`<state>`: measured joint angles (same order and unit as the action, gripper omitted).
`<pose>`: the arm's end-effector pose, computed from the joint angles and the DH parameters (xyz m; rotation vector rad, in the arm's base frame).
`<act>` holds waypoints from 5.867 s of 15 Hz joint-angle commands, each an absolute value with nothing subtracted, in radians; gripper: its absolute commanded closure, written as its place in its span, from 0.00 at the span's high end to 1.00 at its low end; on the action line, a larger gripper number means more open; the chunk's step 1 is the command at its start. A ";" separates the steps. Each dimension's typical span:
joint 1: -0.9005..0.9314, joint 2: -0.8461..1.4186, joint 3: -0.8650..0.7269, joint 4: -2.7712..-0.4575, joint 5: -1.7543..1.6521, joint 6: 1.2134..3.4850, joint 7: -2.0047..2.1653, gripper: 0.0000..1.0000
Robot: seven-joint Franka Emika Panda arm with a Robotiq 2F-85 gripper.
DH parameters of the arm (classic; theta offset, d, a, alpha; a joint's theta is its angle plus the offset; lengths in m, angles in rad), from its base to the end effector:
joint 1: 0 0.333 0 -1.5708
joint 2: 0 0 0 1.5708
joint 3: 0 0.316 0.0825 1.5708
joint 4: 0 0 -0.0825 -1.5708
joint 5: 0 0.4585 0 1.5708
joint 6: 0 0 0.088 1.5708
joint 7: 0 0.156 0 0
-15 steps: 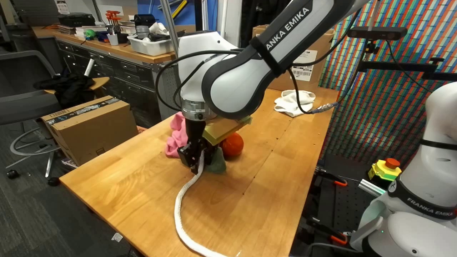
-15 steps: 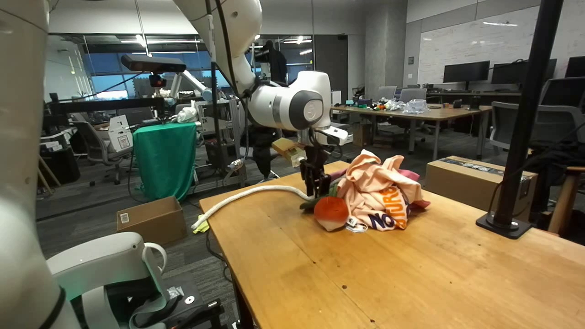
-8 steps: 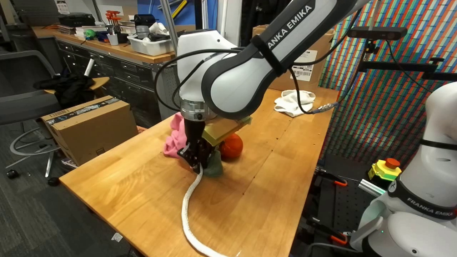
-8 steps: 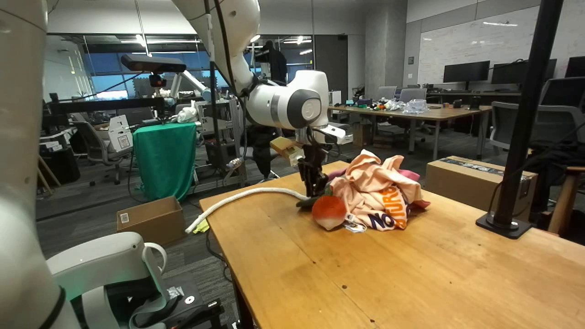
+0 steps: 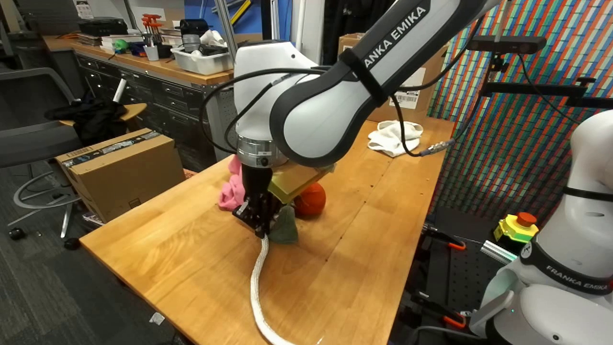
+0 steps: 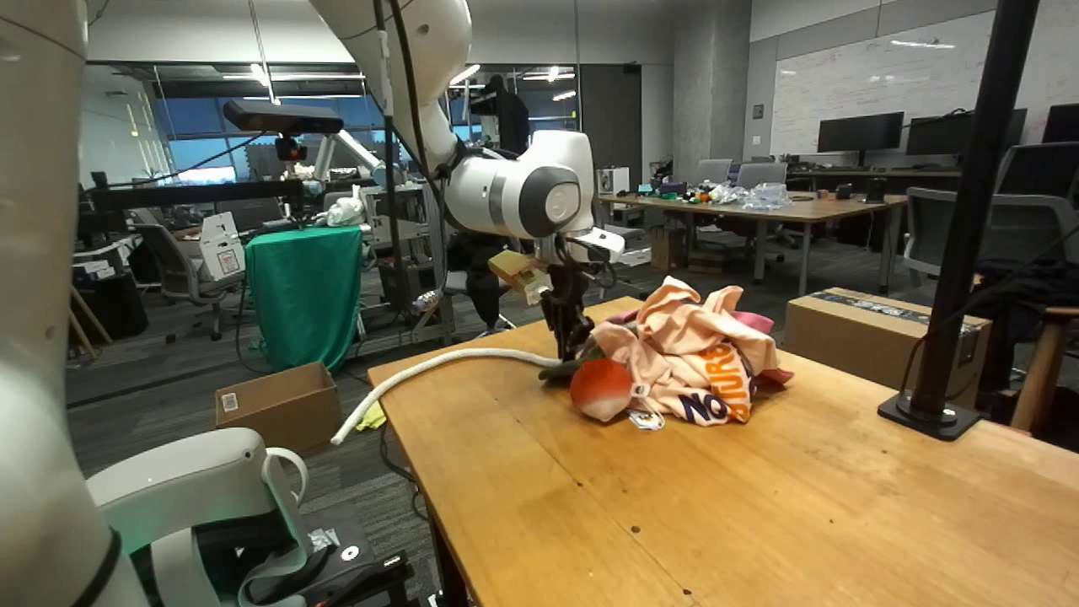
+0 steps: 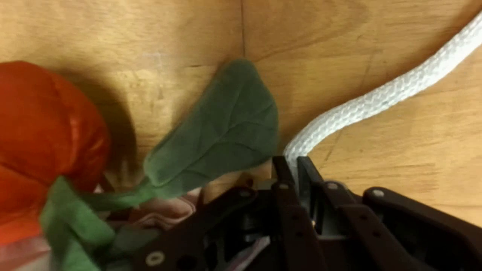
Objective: Move the towel to the right, move the rope to the left, move the peach shirt to the right, move the radish forwards
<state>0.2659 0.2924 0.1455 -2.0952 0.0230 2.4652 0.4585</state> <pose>0.5895 0.2603 0.1874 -3.0535 0.1103 -0.0749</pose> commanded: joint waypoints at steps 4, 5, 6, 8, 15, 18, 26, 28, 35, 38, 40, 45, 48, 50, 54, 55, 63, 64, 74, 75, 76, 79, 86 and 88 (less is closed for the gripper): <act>0.259 0.319 0.182 -2.098 0.114 2.609 0.386 0.10; 0.256 0.325 0.190 -2.096 0.135 2.621 0.367 0.10; 0.254 0.331 0.197 -2.093 0.154 2.631 0.350 0.11; 0.251 0.344 0.214 -2.085 0.193 2.639 0.309 0.10; 0.265 0.404 0.220 -2.024 0.199 2.685 0.241 0.10; 0.279 0.439 0.199 -1.984 0.160 2.724 0.244 0.10; 0.272 0.552 0.224 -1.838 0.161 2.755 0.187 0.10; 0.276 0.582 0.232 -1.796 0.161 2.750 0.174 0.10; 0.284 0.669 0.257 -1.667 0.163 2.732 0.129 0.10; 0.289 0.699 0.265 -1.626 0.158 2.721 0.109 0.10; 0.294 0.717 0.268 -1.599 0.155 2.712 0.099 0.10; 0.311 0.747 0.262 -1.547 0.146 2.686 0.081 0.10; 0.309 0.755 0.253 -1.526 0.148 2.671 0.085 0.10; 0.308 0.748 0.244 -1.525 0.146 2.669 0.091 0.37; 0.333 0.703 0.172 -1.551 0.107 2.639 0.152 0.54; 0.342 0.684 0.146 -1.564 0.085 2.617 0.176 0.63; 0.315 0.510 0.188 -1.646 0.073 2.326 0.129 1.00; 0.318 0.484 0.193 -1.651 0.071 2.303 0.128 1.00; 0.326 0.250 0.124 -1.806 -0.188 2.251 0.218 1.00; 0.318 0.232 0.114 -1.821 -0.218 2.247 0.235 1.00; 0.311 0.218 0.105 -1.841 -0.247 2.253 0.255 1.00; 0.283 0.180 0.081 -1.900 -0.324 2.271 0.303 1.00; 0.193 0.128 0.059 -2.004 -0.330 2.324 0.330 1.00; 0.174 0.114 0.059 -2.023 -0.328 2.329 0.316 1.00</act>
<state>0.1960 0.1710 0.0608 -1.9621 -0.3363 2.2931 0.3183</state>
